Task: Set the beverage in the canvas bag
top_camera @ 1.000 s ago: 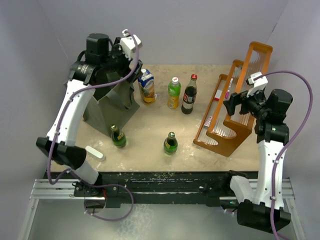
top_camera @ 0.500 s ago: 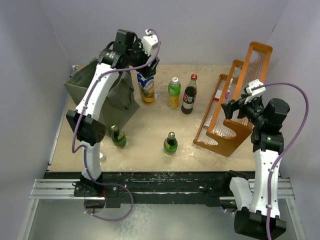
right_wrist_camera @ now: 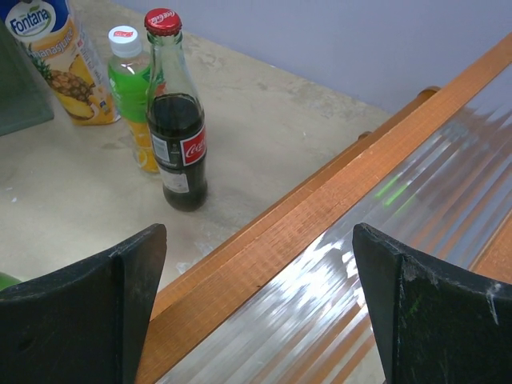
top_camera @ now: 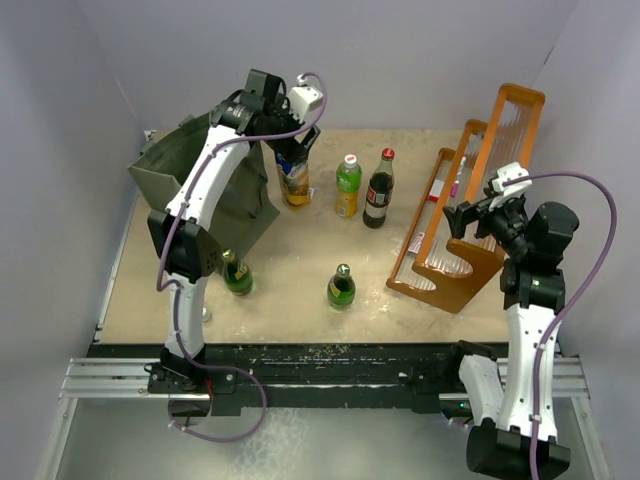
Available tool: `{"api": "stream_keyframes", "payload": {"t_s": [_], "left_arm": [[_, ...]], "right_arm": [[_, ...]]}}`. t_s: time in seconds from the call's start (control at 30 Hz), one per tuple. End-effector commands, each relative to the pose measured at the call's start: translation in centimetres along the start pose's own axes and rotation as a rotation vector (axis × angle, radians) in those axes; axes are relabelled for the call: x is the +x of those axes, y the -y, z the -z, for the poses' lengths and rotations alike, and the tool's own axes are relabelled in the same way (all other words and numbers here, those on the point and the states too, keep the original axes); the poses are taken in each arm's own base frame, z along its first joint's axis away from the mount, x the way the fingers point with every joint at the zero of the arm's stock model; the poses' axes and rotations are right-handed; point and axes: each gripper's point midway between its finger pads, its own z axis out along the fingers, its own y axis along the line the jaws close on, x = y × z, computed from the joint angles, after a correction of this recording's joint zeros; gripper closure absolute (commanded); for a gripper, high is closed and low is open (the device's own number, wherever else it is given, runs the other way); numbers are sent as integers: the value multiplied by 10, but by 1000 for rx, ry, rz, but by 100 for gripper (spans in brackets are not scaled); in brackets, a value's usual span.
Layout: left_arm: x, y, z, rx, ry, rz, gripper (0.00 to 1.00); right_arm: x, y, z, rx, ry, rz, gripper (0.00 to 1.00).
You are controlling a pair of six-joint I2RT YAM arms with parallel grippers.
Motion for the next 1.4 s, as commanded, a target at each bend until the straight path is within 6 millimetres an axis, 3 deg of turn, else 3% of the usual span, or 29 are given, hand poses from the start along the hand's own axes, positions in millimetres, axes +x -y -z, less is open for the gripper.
{"api": "stream_keyframes", "payload": {"t_s": [0.0, 0.1, 0.27, 0.4, 0.57, 0.77, 0.97, 1.37], "left_arm": [[2, 2, -11, 13, -2, 3, 1], [10, 10, -20, 56, -22, 23, 2], [16, 14, -27, 81, -34, 35, 21], [17, 14, -29, 82, -38, 34, 31], [7, 12, -20, 68, -9, 21, 47], [-14, 19, 8, 70, 58, 1, 72], [-38, 38, 46, 94, 146, -16, 81], [-102, 58, 159, 61, 419, -87, 99]], "right_arm": [[14, -7, 3, -20, -29, -3, 0], [14, -7, 4, -19, -26, 4, 0], [12, -10, 6, -32, -16, 14, 0], [13, -12, 6, -41, -15, 15, 0], [14, -11, 5, -41, -18, 14, 0], [14, -10, 5, -32, -19, 16, 0], [14, -11, 5, -39, -17, 19, 0], [12, -10, 7, -26, -9, 31, 0]]}}
